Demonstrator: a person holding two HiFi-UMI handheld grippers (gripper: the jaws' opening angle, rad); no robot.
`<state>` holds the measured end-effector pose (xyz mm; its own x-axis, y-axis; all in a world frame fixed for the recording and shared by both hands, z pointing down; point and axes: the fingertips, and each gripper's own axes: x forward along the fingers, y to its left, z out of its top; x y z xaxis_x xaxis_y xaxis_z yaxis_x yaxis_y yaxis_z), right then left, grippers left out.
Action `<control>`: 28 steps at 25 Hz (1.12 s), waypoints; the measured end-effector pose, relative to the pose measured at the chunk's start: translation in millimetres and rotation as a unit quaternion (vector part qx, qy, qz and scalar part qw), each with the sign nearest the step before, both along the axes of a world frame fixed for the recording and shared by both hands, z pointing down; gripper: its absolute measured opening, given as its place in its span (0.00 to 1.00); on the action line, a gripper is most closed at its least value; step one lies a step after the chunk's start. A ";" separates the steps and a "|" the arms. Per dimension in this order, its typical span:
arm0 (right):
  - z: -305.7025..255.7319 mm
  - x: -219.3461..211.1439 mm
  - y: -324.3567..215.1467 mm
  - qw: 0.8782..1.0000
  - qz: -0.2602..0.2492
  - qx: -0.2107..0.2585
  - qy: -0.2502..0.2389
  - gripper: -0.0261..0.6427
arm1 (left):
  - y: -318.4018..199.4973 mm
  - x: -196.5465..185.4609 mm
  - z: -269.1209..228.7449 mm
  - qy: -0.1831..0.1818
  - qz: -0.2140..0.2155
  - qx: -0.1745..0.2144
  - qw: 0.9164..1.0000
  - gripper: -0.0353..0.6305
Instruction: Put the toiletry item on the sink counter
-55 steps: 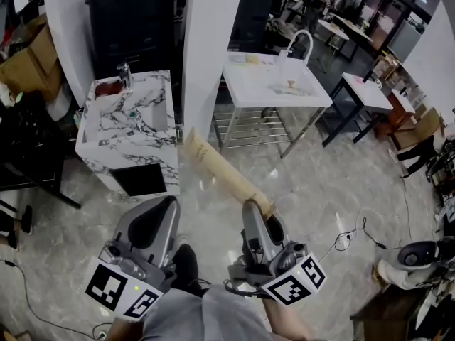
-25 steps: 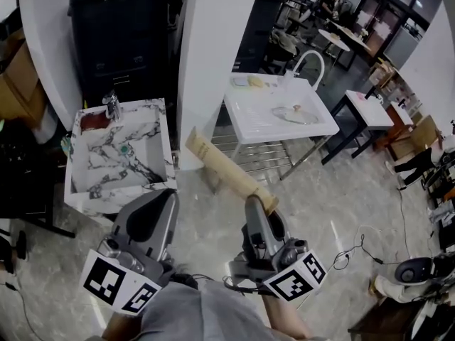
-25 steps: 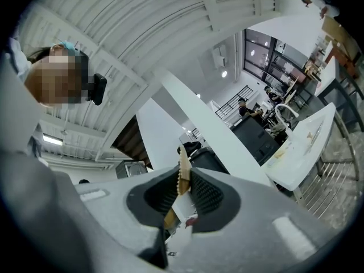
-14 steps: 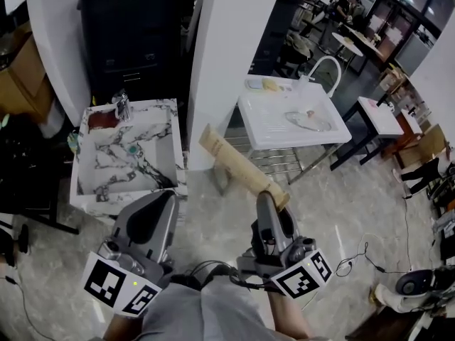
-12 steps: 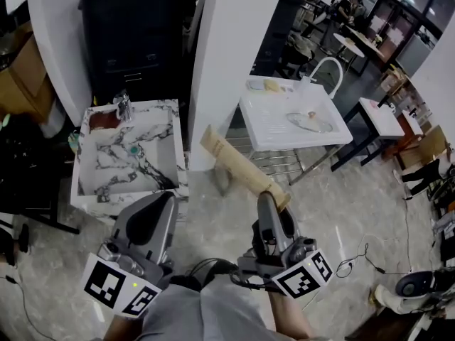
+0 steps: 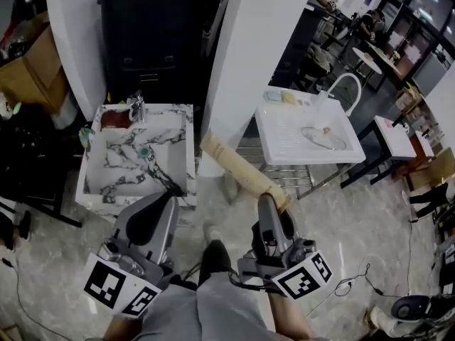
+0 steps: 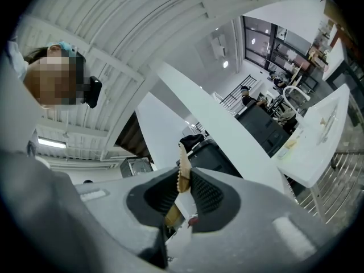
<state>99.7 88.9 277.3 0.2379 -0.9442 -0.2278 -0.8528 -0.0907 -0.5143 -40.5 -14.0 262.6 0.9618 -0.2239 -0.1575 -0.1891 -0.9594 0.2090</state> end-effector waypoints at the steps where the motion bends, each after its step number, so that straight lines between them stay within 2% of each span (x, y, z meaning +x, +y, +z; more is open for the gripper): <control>1: 0.2 5.2 -4.0 1.000 -0.003 0.000 0.000 0.11 | -2.8 3.4 -0.3 0.000 -0.004 0.000 1.000 0.06; 7: 4.9 45.0 -45.1 0.999 -0.042 0.000 -0.008 0.11 | -31.3 32.5 0.6 -0.007 -0.046 -0.001 0.999 0.06; 16: 11.1 125.0 -114.3 0.995 -0.099 -0.014 -0.024 0.11 | -85.1 101.4 -2.2 -0.015 -0.106 -0.013 0.994 0.06; 22: 15.2 171.3 -162.7 0.989 -0.142 -0.023 -0.029 0.11 | -116.7 137.5 -1.0 -0.022 -0.155 -0.017 0.988 0.06; 28: 23.9 202.3 -210.6 0.981 -0.190 -0.029 -0.035 0.11 | -143.3 158.3 0.4 -0.027 -0.210 -0.017 0.977 0.06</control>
<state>302.0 -121.7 301.2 -0.1211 -0.9786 -0.1662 -0.7937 0.1960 -0.5758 117.8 -157.4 263.0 0.7910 -0.6046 -0.0936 -0.5762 -0.7876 0.2182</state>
